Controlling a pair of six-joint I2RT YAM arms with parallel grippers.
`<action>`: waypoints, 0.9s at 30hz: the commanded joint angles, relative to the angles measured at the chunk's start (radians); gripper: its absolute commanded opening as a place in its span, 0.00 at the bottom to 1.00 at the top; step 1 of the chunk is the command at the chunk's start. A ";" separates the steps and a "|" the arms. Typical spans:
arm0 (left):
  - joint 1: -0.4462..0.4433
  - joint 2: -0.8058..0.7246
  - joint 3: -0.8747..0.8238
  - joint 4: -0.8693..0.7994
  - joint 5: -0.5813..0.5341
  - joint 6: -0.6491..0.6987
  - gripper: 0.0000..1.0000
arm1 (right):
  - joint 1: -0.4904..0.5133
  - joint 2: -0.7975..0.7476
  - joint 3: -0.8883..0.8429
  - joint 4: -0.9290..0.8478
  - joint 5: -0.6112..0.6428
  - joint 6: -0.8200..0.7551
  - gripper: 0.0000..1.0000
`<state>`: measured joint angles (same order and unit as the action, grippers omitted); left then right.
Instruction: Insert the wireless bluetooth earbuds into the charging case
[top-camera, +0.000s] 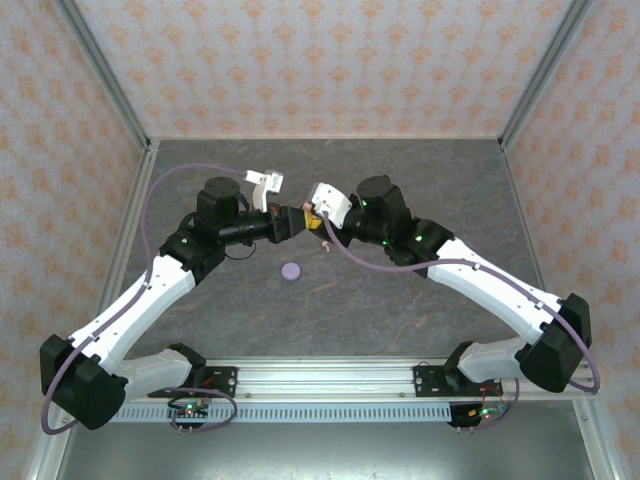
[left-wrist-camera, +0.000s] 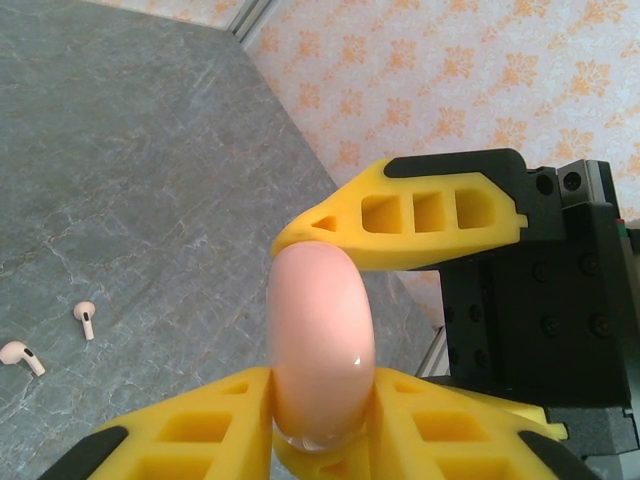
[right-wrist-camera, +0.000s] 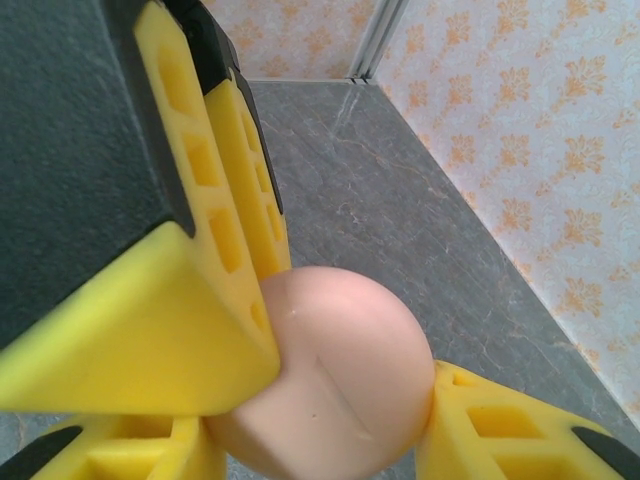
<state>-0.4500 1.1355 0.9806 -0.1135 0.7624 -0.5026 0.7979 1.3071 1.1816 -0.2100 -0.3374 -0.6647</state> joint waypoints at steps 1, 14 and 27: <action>-0.015 -0.005 -0.016 0.024 0.034 0.021 0.27 | 0.007 0.012 0.033 0.031 -0.009 0.022 0.45; -0.016 -0.062 -0.067 0.072 -0.020 0.162 0.24 | 0.007 -0.007 0.032 -0.084 -0.037 0.027 0.72; -0.042 -0.231 -0.218 0.179 -0.036 0.480 0.18 | -0.150 -0.199 -0.130 0.016 -0.391 0.275 0.82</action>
<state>-0.4789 0.9443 0.7811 -0.0017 0.7429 -0.1497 0.6724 1.1545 1.0946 -0.3019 -0.5873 -0.5091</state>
